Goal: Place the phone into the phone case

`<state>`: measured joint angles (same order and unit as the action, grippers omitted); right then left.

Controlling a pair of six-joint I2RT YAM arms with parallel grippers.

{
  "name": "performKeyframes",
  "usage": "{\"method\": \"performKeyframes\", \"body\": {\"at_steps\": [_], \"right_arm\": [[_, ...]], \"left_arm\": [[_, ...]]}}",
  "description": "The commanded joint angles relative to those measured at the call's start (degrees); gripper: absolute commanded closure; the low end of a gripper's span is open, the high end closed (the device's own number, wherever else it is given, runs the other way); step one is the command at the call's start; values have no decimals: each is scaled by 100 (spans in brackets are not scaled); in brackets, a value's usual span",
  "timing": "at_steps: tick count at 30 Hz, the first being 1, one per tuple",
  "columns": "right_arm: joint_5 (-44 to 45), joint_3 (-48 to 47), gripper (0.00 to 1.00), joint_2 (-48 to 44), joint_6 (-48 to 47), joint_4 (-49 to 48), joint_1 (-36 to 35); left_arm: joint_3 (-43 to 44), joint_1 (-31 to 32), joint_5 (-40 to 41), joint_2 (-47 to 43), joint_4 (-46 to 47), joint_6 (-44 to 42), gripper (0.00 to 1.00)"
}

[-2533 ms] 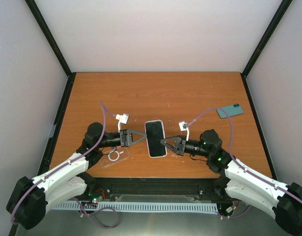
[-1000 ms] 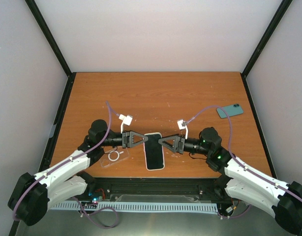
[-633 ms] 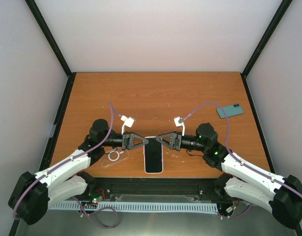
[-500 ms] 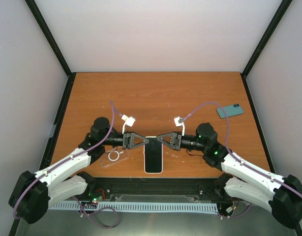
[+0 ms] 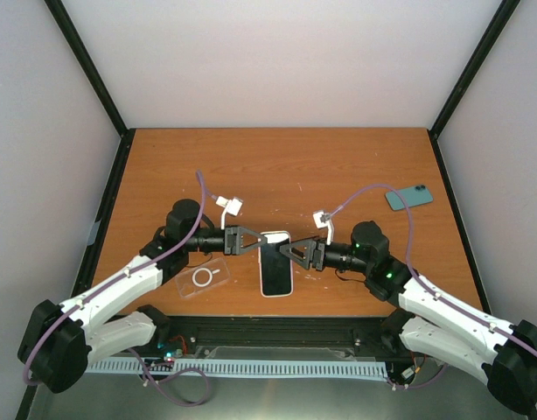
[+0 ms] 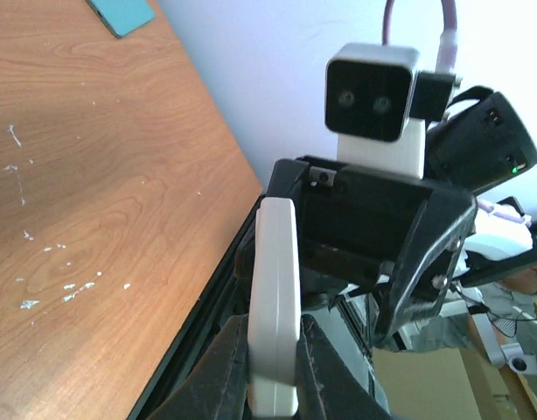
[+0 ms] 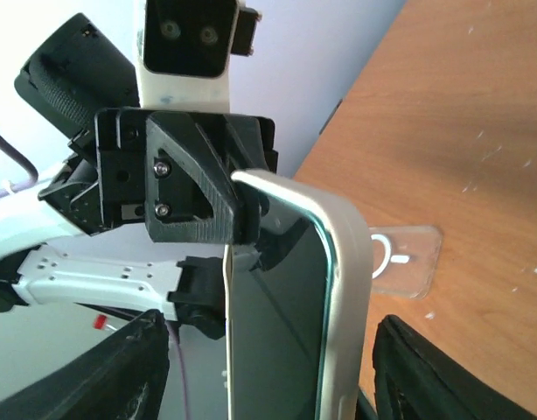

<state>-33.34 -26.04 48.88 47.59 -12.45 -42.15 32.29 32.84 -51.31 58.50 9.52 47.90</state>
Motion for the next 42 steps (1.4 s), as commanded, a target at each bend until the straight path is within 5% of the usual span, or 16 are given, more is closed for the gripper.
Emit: {"method": "performKeyframes", "body": {"at_steps": [1, 6, 12, 17, 25, 35, 42], "right_arm": [[-324, 273, 34, -66, 103, -115, -30], [-574, 639, 34, -39, 281, -513, -30], [-496, 974, 63, -231, 580, -936, -29], [-389, 1149, 96, -325, 806, -1156, -30], [-159, 1193, 97, -411, 885, -1175, -30], [516, 807, 97, -273, 430, -352, -30], [880, 98, 97, 837, 142, -236, -21]], "left_arm": [[11, -8, 184, -77, 833, 552, 100], [4, -6, 307, -123, 1181, 731, 100], [51, -13, 844, -222, 917, 570, 100], [52, -15, 1138, -246, 571, 379, 100], [138, -14, 1200, -266, 257, 362, 99], [310, -19, 2154, -590, -988, 78, 33], [420, -14, 3264, -714, -2354, -78, 2]]}}
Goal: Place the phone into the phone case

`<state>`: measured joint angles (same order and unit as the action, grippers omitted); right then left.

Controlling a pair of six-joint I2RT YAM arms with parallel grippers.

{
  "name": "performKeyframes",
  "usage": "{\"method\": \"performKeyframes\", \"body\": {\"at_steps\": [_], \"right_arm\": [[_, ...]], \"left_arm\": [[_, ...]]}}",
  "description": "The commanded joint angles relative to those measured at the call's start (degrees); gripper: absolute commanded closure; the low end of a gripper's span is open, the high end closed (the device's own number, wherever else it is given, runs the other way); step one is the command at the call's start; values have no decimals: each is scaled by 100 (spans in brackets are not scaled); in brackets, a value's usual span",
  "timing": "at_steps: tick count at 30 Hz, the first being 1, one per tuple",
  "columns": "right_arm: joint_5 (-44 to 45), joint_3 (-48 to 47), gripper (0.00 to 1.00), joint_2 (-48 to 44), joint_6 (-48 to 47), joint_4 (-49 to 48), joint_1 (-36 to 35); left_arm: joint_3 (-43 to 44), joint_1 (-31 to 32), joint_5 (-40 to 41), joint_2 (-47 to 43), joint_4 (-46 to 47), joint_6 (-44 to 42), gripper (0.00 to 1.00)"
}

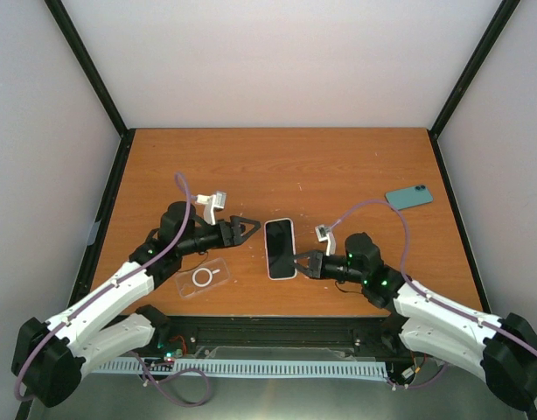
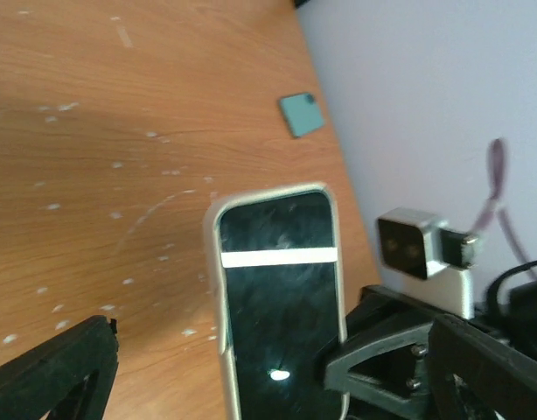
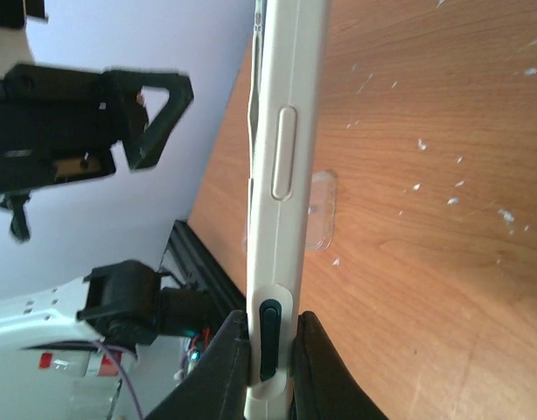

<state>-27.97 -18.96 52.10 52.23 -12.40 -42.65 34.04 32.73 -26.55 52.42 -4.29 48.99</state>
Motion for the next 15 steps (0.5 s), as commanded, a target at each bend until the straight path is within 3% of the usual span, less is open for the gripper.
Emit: {"method": "performKeyframes", "body": {"at_steps": [1, 8, 15], "right_arm": [[412, -742, 97, 732, -379, -214, 29], [423, -1896, 97, 2436, -747, -146, 254], [139, -3219, 97, 4096, -974, -49, 519]], "left_arm": [[228, -6, 1003, -135, -1115, -176, 1], [152, -104, 1916, -81, -1837, 90, 0], [-154, -409, 2063, -94, -1873, 311, 1]]}}
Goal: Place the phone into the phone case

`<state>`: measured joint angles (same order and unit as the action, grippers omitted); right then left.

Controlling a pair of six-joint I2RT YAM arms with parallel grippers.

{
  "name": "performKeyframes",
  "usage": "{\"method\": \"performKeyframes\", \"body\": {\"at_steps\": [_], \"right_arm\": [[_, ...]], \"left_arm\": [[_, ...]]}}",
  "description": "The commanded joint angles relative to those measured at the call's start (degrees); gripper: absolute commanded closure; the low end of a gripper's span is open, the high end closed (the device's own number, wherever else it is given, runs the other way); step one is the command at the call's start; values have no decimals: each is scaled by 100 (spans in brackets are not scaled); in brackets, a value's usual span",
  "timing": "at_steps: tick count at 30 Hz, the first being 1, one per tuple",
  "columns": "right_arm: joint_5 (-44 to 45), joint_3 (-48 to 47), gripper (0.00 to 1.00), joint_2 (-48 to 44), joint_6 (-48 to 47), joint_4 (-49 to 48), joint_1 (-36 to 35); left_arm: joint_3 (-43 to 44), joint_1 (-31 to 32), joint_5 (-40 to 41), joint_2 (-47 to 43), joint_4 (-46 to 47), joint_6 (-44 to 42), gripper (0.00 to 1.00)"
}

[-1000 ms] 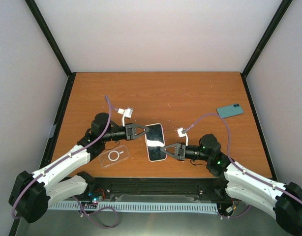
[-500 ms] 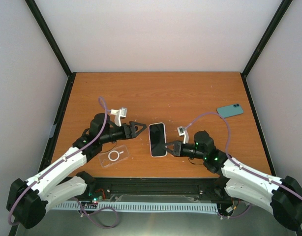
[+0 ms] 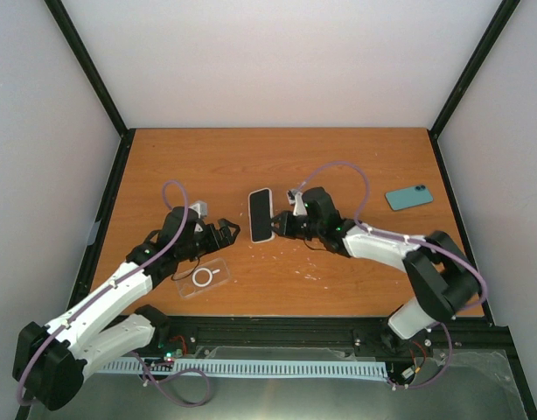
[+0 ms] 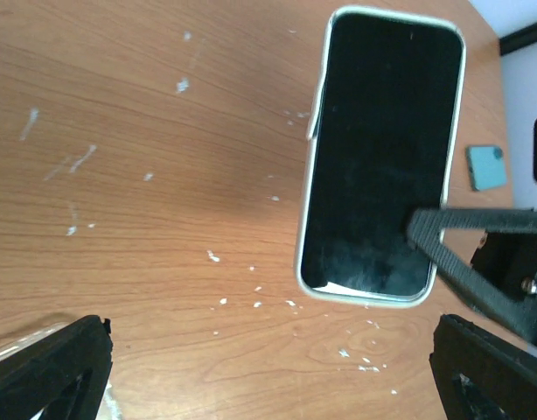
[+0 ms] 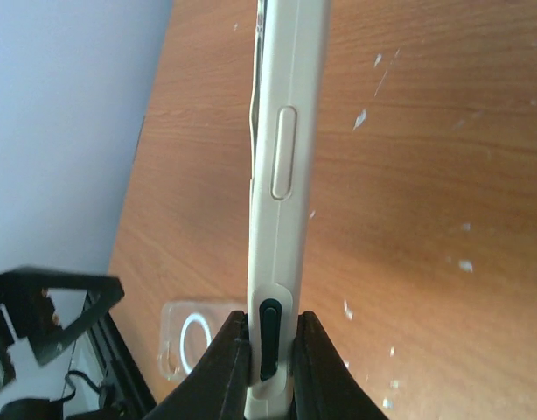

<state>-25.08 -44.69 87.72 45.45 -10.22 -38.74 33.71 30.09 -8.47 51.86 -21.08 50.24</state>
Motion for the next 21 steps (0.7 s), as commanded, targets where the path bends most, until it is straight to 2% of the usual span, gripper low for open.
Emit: {"method": "performKeyframes", "body": {"at_steps": [1, 6, 13, 16, 21], "right_arm": [[-191, -810, 97, 807, -319, -279, 163], [-293, -1504, 96, 1681, -252, -176, 362], [-356, -1725, 90, 2392, 37, -307, 548], [-308, -1731, 82, 2459, 34, -158, 592], [-149, -1779, 60, 2423, -108, 355, 626]], "left_arm": [[-158, -189, 260, -28, -207, 247, 1], [-459, -546, 67, -99, -84, 475, 1], [-670, -1200, -251, -121, -109, 495, 0], [-714, -1284, -211, -154, -194, 609, 1], [-786, -1295, 47, -314, -331, 853, 1]]}}
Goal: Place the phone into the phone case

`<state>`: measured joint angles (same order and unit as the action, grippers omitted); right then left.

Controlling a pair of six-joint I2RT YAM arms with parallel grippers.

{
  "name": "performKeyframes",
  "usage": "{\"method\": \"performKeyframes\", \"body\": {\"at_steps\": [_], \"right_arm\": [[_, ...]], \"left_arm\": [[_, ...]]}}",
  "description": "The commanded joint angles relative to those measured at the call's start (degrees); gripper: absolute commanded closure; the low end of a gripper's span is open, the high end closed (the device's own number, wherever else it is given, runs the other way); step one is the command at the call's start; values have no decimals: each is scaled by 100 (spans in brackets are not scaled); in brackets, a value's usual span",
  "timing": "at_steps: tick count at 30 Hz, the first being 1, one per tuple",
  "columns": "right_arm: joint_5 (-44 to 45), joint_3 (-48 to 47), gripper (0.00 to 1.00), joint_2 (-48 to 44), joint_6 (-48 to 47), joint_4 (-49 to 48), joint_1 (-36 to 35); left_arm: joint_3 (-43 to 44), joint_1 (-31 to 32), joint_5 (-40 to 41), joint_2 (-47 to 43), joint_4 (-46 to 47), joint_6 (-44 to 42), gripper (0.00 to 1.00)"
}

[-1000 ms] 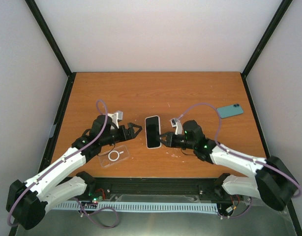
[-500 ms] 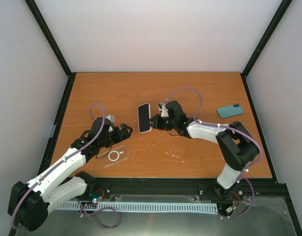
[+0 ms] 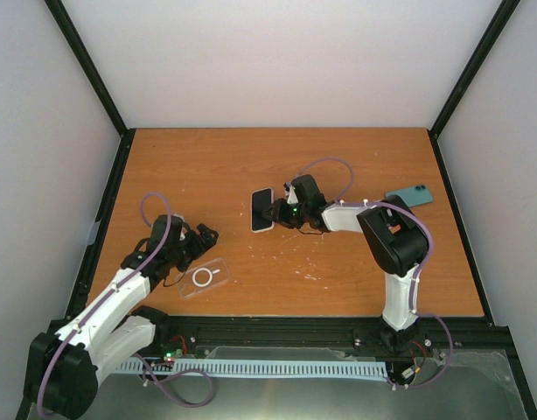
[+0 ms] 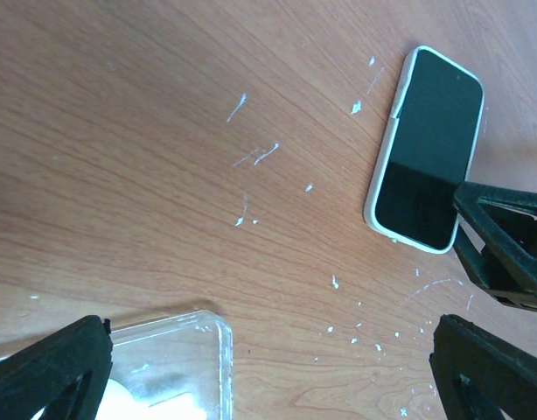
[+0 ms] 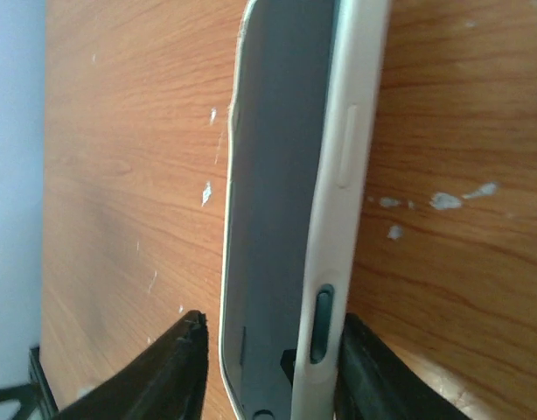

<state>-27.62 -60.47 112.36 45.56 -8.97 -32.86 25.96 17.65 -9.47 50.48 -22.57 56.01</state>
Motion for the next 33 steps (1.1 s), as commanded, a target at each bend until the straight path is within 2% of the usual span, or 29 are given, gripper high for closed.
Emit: {"method": "performKeyframes", "body": {"at_steps": [1, 6, 16, 23, 27, 33], "right_arm": [[152, -190, 58, -81, -144, 329, 48], [525, -79, 48, -406, -275, 823, 132], [1510, 146, 45, -1375, -588, 1987, 422], [3026, 47, 44, -2138, -726, 3228, 1123], [3288, 149, 43, -2422, -920, 3438, 1538], [4229, 145, 38, -2461, -956, 3797, 2316]], "left_arm": [[-11, -51, 208, -206, -226, 325, 0], [30, -53, 487, -313, -449, 468, 0], [19, -56, 907, -316, -908, 815, 1], [-25, -60, 1333, -737, -1314, 1150, 1], [144, -60, 1602, -729, -1718, 1264, 0], [213, -62, 1800, -699, -2159, 1696, 0]]}}
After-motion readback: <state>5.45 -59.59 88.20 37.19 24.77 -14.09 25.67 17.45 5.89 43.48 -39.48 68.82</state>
